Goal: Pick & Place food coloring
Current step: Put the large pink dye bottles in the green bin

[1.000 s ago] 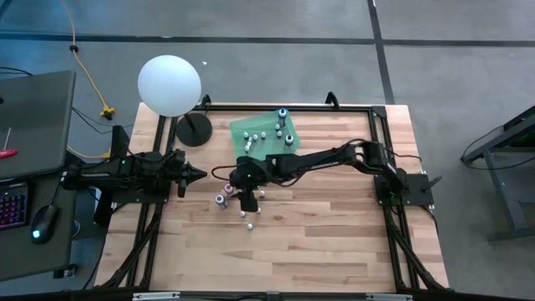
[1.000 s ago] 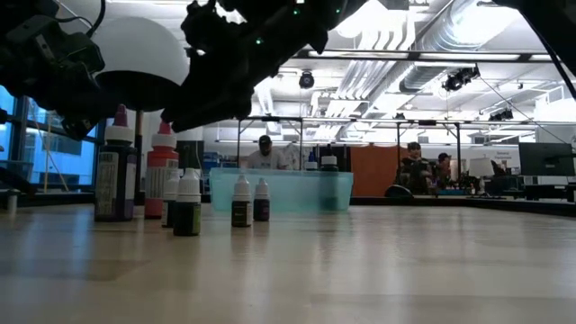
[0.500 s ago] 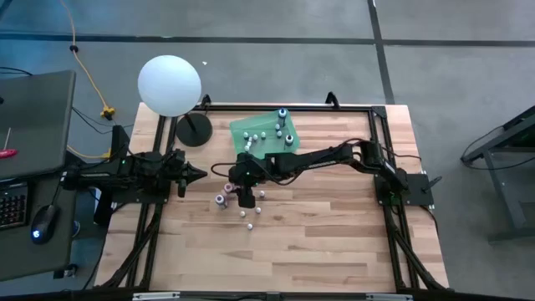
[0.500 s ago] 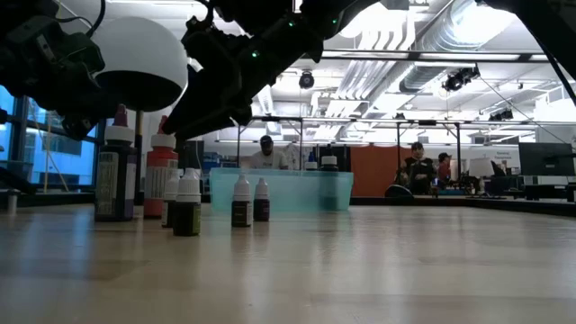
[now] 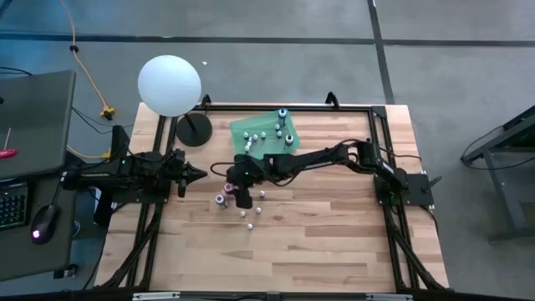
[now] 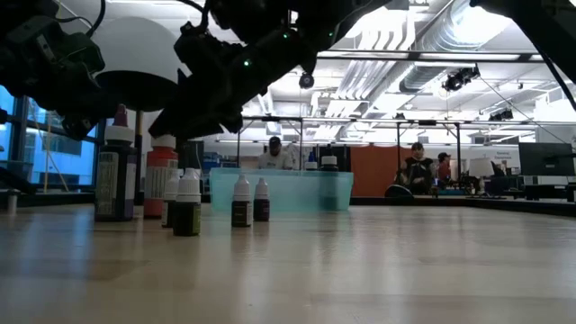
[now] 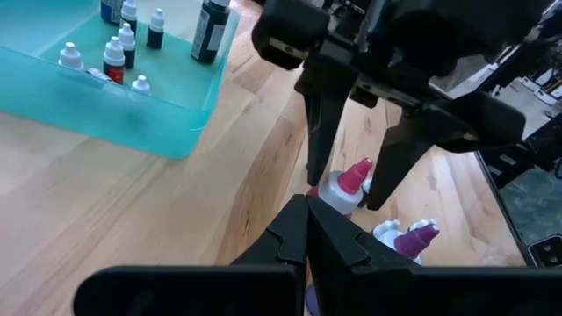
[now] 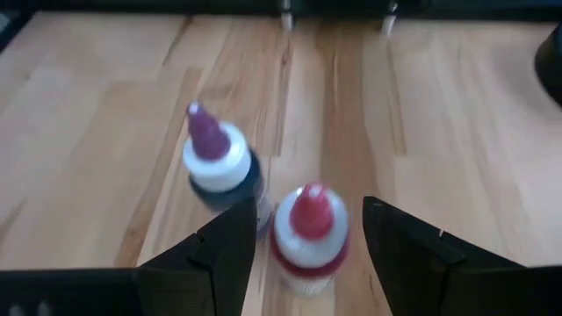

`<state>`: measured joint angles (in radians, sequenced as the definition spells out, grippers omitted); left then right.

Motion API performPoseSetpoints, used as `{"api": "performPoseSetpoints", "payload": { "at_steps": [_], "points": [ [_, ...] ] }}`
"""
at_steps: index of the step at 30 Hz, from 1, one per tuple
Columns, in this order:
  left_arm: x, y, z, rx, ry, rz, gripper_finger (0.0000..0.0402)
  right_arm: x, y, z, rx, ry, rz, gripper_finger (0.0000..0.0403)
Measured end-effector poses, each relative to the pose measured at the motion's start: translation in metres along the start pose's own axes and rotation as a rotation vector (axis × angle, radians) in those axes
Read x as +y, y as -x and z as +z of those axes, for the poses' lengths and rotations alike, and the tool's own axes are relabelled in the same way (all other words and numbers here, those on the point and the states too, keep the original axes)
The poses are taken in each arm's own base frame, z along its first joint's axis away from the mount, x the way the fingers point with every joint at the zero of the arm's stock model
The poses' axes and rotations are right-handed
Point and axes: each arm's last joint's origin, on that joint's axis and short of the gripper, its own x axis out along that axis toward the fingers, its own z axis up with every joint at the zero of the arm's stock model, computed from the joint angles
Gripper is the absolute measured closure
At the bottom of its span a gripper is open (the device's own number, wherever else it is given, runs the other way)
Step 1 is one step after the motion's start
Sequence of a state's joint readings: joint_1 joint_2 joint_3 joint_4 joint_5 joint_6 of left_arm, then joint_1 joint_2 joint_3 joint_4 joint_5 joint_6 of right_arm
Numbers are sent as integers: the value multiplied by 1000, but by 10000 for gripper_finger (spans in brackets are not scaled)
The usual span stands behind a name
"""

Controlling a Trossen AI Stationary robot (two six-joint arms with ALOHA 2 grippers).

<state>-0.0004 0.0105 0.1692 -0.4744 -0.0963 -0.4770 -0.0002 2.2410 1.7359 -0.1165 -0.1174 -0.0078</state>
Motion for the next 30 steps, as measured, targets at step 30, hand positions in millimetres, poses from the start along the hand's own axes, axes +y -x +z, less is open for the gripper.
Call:
{"api": "performPoseSetpoints", "payload": {
  "at_steps": [30],
  "points": [
    [0,0,0,0,0,0,401,0,-14,-11,9,-19,14,204]
  ]
}}
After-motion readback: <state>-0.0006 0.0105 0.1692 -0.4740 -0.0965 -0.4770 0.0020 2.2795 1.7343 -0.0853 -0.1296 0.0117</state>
